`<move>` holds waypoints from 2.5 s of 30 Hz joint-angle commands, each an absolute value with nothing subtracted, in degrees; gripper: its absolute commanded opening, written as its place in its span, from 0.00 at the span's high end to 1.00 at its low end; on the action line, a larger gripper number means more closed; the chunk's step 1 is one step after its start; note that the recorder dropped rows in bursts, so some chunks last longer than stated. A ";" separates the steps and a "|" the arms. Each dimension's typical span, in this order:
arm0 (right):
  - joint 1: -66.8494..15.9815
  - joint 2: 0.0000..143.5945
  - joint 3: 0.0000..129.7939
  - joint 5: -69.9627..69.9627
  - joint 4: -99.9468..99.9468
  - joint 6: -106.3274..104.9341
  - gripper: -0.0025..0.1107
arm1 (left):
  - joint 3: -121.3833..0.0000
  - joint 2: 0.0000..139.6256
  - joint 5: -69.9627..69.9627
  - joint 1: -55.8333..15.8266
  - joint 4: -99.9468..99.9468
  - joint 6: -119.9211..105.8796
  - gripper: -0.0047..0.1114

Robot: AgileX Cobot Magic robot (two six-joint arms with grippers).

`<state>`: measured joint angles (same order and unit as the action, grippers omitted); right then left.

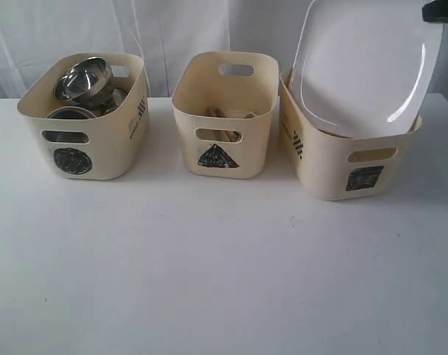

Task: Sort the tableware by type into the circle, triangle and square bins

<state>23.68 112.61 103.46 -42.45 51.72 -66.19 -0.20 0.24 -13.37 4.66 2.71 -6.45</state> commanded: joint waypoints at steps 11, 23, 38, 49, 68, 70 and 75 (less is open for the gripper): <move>17.79 115.03 103.91 -35.87 46.21 -65.24 0.98 | 0.00 0.00 -13.29 4.38 3.36 -6.27 0.96; 17.79 115.28 103.91 -41.00 44.73 -55.00 0.46 | 0.00 0.00 -13.29 4.38 3.36 -6.27 0.96; 17.74 93.04 105.72 -43.43 42.76 -26.37 0.98 | 0.00 0.00 -13.29 4.38 3.36 -6.27 0.96; -4.19 69.43 70.28 1.52 45.18 -20.81 0.98 | 0.00 0.00 -13.29 4.38 3.36 -6.27 0.96; -12.27 50.85 37.25 -24.78 44.55 -32.14 0.98 | 0.00 0.00 -13.29 4.38 3.36 -6.27 0.96; -12.27 50.04 37.25 -23.37 44.19 -32.56 0.98 | 0.00 0.00 -13.29 4.38 3.36 -6.27 0.96; -12.27 43.54 37.25 -8.30 38.48 -38.19 0.98 | 0.00 0.00 -13.29 4.38 3.36 -6.27 0.96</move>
<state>-12.02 47.37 37.52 -16.41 41.84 -34.53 -0.20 0.24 -13.37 4.66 2.71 -6.45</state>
